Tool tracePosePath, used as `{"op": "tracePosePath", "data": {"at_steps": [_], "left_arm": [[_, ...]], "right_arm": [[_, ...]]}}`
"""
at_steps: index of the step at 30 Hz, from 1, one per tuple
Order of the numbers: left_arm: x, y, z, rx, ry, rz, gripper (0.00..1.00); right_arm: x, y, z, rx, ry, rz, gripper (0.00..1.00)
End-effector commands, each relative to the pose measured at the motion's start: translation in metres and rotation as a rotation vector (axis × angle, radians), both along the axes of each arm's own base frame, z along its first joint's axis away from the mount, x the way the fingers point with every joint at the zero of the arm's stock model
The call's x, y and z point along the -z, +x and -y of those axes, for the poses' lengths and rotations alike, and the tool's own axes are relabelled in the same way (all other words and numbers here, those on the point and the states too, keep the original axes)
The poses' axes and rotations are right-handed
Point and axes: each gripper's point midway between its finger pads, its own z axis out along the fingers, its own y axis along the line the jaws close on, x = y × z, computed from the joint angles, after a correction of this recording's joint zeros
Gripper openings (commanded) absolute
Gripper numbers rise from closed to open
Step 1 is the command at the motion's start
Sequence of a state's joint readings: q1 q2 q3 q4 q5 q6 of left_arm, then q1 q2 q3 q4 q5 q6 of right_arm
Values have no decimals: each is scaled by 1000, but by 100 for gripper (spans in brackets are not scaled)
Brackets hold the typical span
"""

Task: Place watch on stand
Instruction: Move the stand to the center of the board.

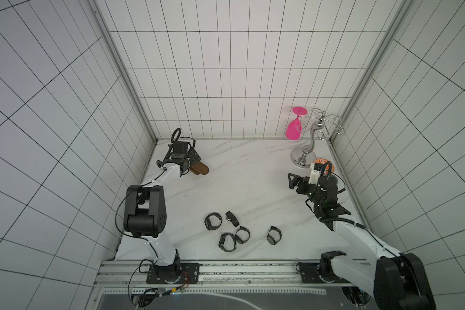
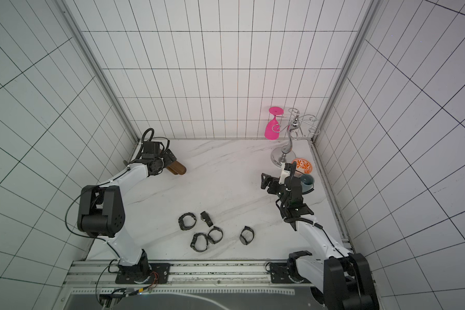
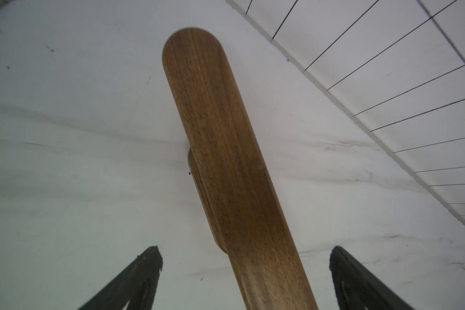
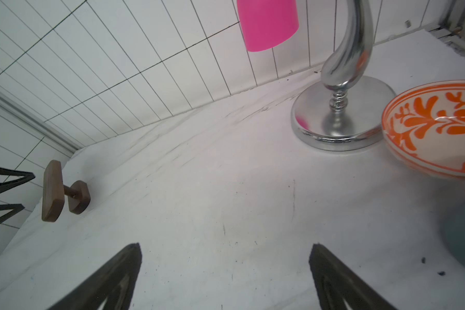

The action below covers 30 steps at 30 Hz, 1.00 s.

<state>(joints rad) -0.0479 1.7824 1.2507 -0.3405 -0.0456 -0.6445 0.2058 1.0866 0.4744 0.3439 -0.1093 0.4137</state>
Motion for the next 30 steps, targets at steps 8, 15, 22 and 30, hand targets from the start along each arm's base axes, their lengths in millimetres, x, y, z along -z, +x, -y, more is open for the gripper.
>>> {"op": "tracePosePath", "data": {"at_steps": [8,15,22,30], "left_arm": [[27,19,28,58,-26,-72,90],[33,23,41,71,-46,-80,74],[30,15,68,104,-82,-82,54],[26,-17,129,192,-117,-77,43]], "right_arm": [[-10,3,-45,-137,-28,5,100],[-8,4,-56,-171,-32,-6,100],[-1,4,-59,-173,-42,-37,99],[2,2,-57,-164,-59,-65,98]]}}
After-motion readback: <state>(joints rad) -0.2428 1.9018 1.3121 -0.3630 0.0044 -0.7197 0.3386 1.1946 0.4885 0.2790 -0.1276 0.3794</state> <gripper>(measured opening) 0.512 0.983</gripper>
